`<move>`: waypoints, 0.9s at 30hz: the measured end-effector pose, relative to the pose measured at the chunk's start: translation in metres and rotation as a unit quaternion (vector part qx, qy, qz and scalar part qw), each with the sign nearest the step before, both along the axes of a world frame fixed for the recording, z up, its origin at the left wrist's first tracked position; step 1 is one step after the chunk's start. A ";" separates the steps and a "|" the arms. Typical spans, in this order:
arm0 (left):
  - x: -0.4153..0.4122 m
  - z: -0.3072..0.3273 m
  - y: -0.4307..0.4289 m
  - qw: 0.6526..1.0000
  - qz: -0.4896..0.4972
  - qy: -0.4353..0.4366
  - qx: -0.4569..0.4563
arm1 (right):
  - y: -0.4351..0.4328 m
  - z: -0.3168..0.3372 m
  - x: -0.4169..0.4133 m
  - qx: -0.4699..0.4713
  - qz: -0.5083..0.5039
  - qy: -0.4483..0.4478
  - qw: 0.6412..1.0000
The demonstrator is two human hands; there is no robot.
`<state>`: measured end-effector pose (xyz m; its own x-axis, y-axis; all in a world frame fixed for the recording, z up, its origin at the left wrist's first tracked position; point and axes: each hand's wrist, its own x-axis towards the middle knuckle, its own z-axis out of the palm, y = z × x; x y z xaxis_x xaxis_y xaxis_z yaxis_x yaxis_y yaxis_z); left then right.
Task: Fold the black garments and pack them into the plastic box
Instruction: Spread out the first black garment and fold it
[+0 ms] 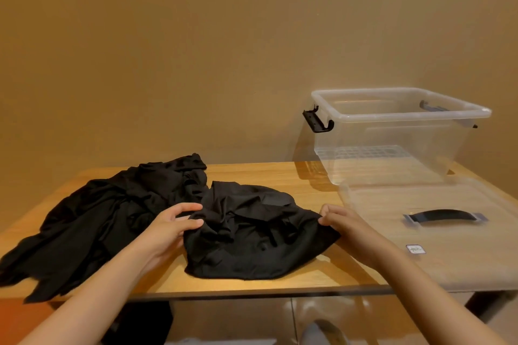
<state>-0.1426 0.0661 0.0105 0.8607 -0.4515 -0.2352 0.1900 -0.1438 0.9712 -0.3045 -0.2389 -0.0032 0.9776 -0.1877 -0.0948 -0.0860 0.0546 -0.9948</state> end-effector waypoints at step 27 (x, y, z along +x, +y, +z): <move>-0.013 -0.006 0.038 0.978 -0.116 -0.021 0.173 | 0.035 0.000 0.014 -0.126 -0.115 -0.007 0.985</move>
